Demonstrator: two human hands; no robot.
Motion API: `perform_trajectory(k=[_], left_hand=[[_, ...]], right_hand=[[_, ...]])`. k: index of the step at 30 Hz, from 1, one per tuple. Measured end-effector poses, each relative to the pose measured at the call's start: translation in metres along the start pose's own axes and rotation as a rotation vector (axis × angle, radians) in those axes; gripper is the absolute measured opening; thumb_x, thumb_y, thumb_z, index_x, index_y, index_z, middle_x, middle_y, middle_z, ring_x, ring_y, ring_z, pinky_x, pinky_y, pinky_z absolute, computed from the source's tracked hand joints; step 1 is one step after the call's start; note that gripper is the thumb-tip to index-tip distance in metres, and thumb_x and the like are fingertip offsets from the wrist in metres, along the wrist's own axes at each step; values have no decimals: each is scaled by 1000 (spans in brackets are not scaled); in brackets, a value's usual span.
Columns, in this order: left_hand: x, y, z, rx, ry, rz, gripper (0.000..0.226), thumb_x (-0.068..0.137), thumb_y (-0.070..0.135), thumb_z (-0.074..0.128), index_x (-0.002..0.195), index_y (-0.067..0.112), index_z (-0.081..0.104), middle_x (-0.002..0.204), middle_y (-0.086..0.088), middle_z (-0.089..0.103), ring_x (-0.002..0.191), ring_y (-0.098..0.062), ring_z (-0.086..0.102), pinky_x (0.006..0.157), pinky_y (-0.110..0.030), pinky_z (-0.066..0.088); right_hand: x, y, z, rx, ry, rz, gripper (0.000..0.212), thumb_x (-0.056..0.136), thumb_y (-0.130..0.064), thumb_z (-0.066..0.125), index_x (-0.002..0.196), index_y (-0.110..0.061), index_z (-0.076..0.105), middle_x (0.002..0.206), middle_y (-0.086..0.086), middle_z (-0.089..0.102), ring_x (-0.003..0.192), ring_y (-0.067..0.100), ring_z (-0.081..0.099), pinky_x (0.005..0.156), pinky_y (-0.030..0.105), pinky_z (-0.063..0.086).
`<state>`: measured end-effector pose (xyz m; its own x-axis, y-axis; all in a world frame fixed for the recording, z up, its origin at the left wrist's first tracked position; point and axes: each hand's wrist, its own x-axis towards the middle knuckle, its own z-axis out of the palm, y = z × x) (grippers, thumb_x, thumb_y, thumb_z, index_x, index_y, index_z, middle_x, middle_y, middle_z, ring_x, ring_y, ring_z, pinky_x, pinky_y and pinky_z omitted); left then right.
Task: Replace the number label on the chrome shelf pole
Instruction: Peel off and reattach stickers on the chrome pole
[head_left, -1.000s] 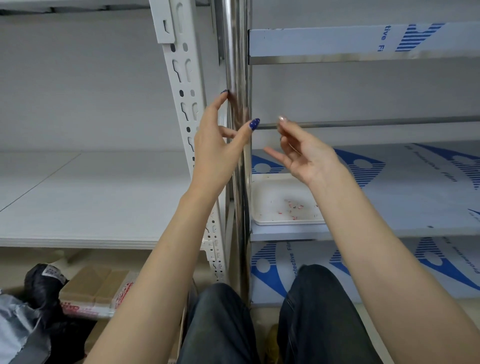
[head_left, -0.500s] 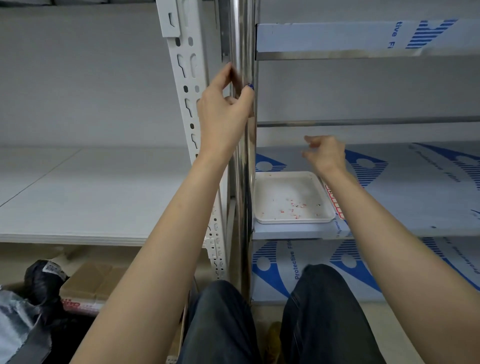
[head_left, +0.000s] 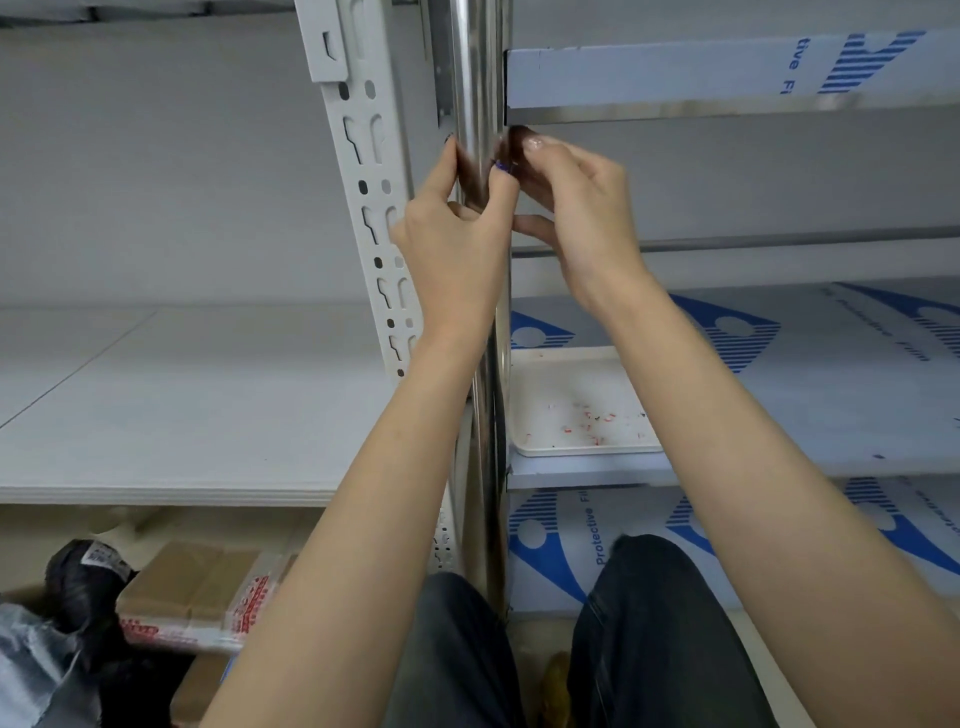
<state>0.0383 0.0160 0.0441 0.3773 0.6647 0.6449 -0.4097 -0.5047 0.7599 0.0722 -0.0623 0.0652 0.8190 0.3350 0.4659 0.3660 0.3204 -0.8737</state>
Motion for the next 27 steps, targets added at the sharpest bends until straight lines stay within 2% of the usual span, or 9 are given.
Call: perform_trajectory(k=[2,4,13,22,27], left_hand=[[-1,1,1,-6,12,9,40,83,23,60,104,-11,57,44,9,30,44,-8,25,49,-17,28],[-2,0,2,-2,31,20,40,83,24,61,104,-11,58,46,8,29,45,-9,25,49,-15,27],[-3,1,9,155,126,140,35,82,26,60,93,-7,64,41,10,24,40,-8,33,49,-9,28],[-4,1,13,233,137,184,35,85,25,57,108,-1,67,43,14,21,46,7,41,56,0,30],[-4,0,13,209,160,194,37,83,22,57,112,2,67,43,13,18,43,6,39,53,-2,30]], right_hand=[[-2,-3,3,61,-21,25,26,97,-9,46,86,-15,68,86,1,70,87,10,68,67,28,58],[-2,-4,2,91,-32,48,25,97,-9,47,85,-14,68,83,0,70,86,10,68,70,30,58],[-7,-2,6,156,-15,73,25,97,-10,47,83,-13,68,83,2,71,84,13,67,65,21,55],[-8,-1,6,148,-1,89,24,97,-11,47,84,-11,68,83,2,70,87,13,66,62,19,53],[-9,-1,6,140,-4,81,26,96,-11,47,80,-14,68,80,0,71,86,12,67,63,19,53]])
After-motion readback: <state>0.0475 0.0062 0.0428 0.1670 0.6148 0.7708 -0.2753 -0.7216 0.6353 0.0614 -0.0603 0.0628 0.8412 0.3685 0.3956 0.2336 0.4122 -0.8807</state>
